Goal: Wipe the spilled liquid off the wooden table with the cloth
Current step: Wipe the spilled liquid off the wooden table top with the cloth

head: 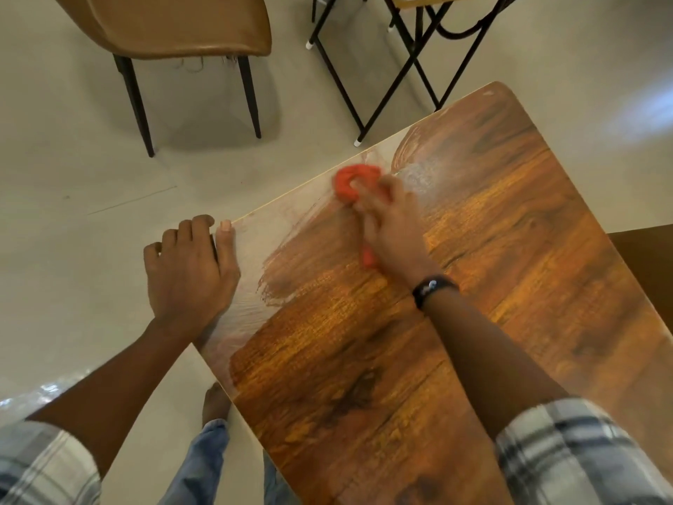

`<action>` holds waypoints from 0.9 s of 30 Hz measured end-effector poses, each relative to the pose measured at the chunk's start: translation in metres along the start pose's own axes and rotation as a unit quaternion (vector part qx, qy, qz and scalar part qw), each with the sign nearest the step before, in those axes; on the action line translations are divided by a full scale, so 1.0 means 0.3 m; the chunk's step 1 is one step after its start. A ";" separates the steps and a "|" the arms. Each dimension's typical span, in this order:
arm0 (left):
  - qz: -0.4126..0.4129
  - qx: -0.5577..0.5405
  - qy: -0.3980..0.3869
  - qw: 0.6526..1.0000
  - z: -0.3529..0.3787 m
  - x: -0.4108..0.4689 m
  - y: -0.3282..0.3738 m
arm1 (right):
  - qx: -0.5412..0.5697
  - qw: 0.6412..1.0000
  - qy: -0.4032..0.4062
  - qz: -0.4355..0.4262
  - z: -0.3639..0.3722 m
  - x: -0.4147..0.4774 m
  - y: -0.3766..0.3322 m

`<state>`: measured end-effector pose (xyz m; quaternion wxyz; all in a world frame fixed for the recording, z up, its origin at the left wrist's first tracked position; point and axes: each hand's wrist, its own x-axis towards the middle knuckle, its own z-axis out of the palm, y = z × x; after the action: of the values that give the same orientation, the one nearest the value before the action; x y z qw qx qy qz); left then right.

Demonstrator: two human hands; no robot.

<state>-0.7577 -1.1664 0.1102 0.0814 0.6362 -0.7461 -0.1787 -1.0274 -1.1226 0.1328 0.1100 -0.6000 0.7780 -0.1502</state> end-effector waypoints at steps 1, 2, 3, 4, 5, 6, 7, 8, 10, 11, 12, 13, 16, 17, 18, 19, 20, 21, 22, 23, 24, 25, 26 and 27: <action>0.000 -0.001 0.001 1.000 -0.002 -0.001 0.000 | -0.002 0.998 0.022 0.057 -0.027 0.071 0.046; 0.000 -0.002 0.002 1.000 -0.004 -0.002 0.002 | -0.003 0.994 0.044 0.102 -0.048 0.133 0.079; 0.000 -0.001 0.001 1.000 -0.006 -0.002 0.002 | -0.004 0.989 0.060 0.132 -0.055 0.179 0.096; 0.001 0.002 -0.002 1.000 -0.008 -0.002 0.003 | -0.006 0.986 0.070 0.152 -0.052 0.208 0.096; 0.002 0.005 -0.006 1.000 -0.009 -0.001 0.002 | -0.007 0.984 0.073 0.161 -0.040 0.216 0.074; 0.002 0.005 -0.008 1.000 -0.011 -0.001 0.001 | -0.006 0.985 0.070 0.155 -0.020 0.203 0.036; 0.000 0.004 -0.009 1.000 -0.014 -0.001 0.001 | -0.002 0.990 0.063 0.127 0.007 0.170 -0.012; -0.002 0.004 -0.010 1.000 -0.017 -0.002 0.002 | 0.006 0.995 0.050 0.088 0.040 0.119 -0.070; -0.005 0.006 -0.019 1.000 -0.021 0.000 0.008 | 0.017 1.000 0.013 -0.010 0.105 -0.012 -0.199; -0.005 0.008 -0.022 1.000 -0.022 0.001 0.011 | 0.013 0.998 -0.007 -0.066 0.134 -0.077 -0.258; -0.005 0.011 -0.021 1.000 -0.023 0.000 0.012 | 0.008 0.993 -0.023 -0.117 0.153 -0.129 -0.301; -0.004 0.012 -0.019 1.000 -0.023 -0.002 0.013 | 0.004 0.987 -0.035 -0.159 0.159 -0.154 -0.315; -0.002 0.010 -0.023 1.000 -0.023 0.002 0.010 | 0.007 0.987 -0.021 -0.160 0.102 -0.057 -0.203; -0.002 0.010 -0.025 1.000 -0.023 0.003 0.010 | 0.009 0.993 -0.018 -0.118 0.070 0.000 -0.132; -0.002 0.009 -0.022 1.000 -0.020 0.002 0.011 | 0.006 0.998 -0.012 -0.068 0.033 0.065 -0.043; -0.001 0.009 -0.018 1.000 -0.017 0.001 0.014 | 0.002 1.000 0.000 -0.016 -0.006 0.130 0.052; -0.003 0.013 -0.015 1.000 -0.014 0.003 0.016 | 0.000 0.999 0.010 0.031 -0.045 0.190 0.138; -0.006 0.022 -0.012 1.000 -0.011 0.007 0.016 | -0.006 0.997 0.021 0.068 -0.081 0.244 0.207; -0.006 0.030 -0.007 1.000 -0.008 0.012 0.014 | -0.017 0.995 0.031 0.098 -0.112 0.289 0.263; -0.004 0.035 -0.004 0.999 -0.005 0.014 0.011 | -0.024 0.991 0.041 0.129 -0.141 0.329 0.305; -0.002 0.040 0.000 0.999 -0.002 0.014 0.007 | -0.025 0.985 0.054 0.164 -0.161 0.365 0.334; -0.001 0.043 0.002 0.999 -0.001 0.013 0.005 | -0.020 0.977 0.070 0.199 -0.170 0.399 0.351; -0.001 0.042 0.003 0.999 -0.002 0.013 0.005 | -0.013 0.969 0.083 0.231 -0.172 0.429 0.356; 0.000 0.042 0.004 0.999 -0.003 0.014 0.005 | -0.012 0.965 0.083 0.248 -0.168 0.444 0.338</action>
<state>-0.7594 -1.1706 0.1111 0.0571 0.6399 -0.7526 -0.1445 -1.1706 -1.2223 0.1439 0.0718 -0.3751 0.9107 -0.1576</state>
